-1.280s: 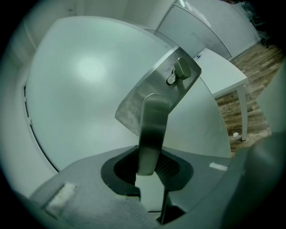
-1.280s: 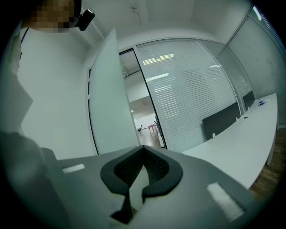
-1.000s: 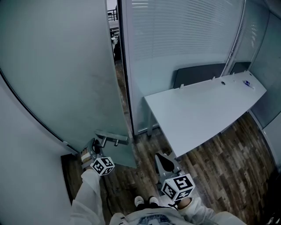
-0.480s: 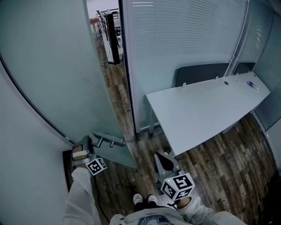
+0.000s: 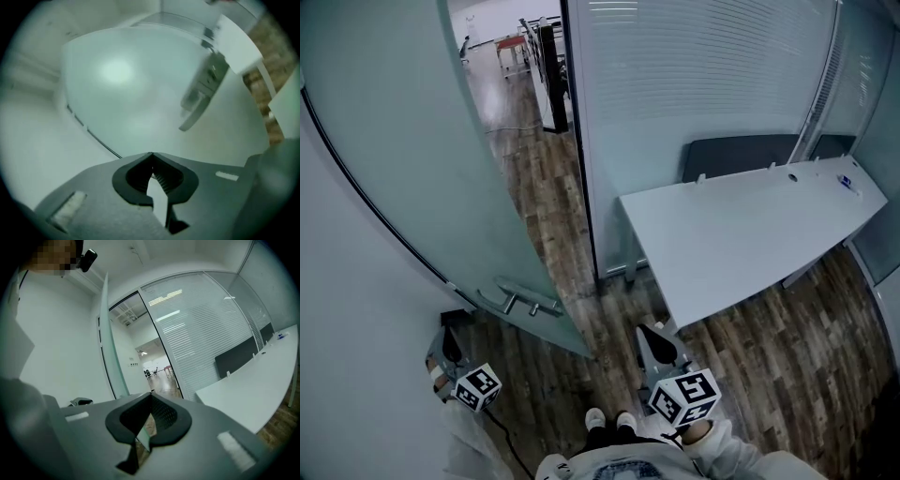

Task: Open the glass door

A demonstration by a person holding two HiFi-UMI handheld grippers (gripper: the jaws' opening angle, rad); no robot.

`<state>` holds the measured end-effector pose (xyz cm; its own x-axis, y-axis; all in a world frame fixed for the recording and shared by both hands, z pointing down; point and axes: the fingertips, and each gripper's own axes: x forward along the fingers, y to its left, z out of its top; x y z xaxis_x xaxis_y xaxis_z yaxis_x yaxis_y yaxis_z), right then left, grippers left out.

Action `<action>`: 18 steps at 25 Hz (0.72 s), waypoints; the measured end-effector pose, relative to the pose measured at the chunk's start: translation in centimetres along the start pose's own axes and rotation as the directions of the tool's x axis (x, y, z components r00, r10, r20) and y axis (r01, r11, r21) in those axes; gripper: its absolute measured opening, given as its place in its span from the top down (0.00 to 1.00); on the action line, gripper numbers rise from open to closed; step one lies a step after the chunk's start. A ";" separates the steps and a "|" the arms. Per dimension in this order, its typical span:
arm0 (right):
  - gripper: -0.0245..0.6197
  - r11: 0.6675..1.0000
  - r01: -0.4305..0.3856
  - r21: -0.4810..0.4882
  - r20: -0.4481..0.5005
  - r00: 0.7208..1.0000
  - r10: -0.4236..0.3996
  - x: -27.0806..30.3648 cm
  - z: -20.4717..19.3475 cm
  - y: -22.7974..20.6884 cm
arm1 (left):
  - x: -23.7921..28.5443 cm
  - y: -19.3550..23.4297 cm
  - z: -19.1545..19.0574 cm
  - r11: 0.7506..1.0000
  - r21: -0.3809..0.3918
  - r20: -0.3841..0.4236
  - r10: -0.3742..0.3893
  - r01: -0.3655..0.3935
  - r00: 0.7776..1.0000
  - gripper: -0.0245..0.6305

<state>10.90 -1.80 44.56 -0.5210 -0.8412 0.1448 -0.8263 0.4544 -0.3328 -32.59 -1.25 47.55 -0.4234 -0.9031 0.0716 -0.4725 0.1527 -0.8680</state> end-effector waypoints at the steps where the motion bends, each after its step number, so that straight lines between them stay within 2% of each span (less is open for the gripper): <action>1: 0.96 1.000 -0.013 -0.001 -0.003 1.000 0.013 0.0 0.0 0.2 | -1.8 0.5 1.0 0.993 -0.120 0.025 -0.008 0.011 1.000 0.96; 2: 0.96 1.000 -0.025 -0.002 -0.007 1.000 0.025 0.1 -0.1 0.4 | -3.5 0.8 2.3 0.973 -0.228 0.057 -0.019 0.032 0.998 0.96; 3: 0.96 0.999 -0.035 -0.004 -0.010 0.999 0.035 0.2 -0.2 0.5 | -5.0 0.9 3.9 0.943 -0.325 0.094 -0.037 0.066 0.995 0.96; 4: 0.96 0.999 -0.043 -0.005 -0.014 0.999 0.043 0.2 -0.2 0.6 | -6.3 0.7 5.5 0.903 -0.415 0.133 -0.062 0.113 0.989 0.96; 5: 0.96 0.999 -0.049 -0.007 -0.016 0.999 0.049 0.2 -0.2 0.6 | -7.6 0.4 7.1 0.850 -0.500 0.172 -0.093 0.169 0.981 0.96; 7: 0.96 0.998 -0.060 -0.010 -0.019 0.998 0.060 0.0 -0.2 0.8 | -10.0 -0.4 10.0 0.715 -0.636 0.252 -0.161 0.289 0.954 0.96; 9: 0.96 0.997 -0.069 -0.017 -0.019 0.997 0.069 -0.3 -0.1 1.2 | -12.2 -1.1 12.4 0.583 -0.719 0.319 -0.209 0.379 0.925 0.96; 10: 0.96 0.997 -0.074 -0.023 -0.017 0.997 0.073 -0.5 -0.1 1.4 | -13.1 -1.2 13.4 0.535 -0.741 0.343 -0.220 0.407 0.913 0.96; 11: 0.96 0.996 -0.078 -0.032 -0.014 0.997 0.078 -0.8 -0.1 1.7 | -13.9 -1.4 14.0 0.505 -0.752 0.362 -0.222 0.424 0.906 0.96; 13: 0.96 0.995 -0.089 -0.046 -0.008 0.996 0.088 -1.2 -0.1 2.3 | -14.9 -1.6 15.0 0.478 -0.759 0.383 -0.220 0.442 0.897 0.96; 15: 0.96 0.994 -0.099 -0.051 -0.007 0.995 0.098 -1.4 -0.1 2.7 | -15.6 -1.7 16.0 0.463 -0.763 0.388 -0.230 0.451 0.893 0.96; 18: 0.96 0.992 -0.112 -0.050 -0.008 0.994 0.112 -1.4 -0.3 3.4 | -16.1 -2.2 16.5 0.465 -0.761 0.379 -0.247 0.453 0.892 0.96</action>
<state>8.79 1.00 43.47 -0.6117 -0.7828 0.1145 -0.7724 0.5597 -0.3003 -12.02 6.33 40.21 0.0325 -0.9952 0.0923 -0.9995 -0.0323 0.0029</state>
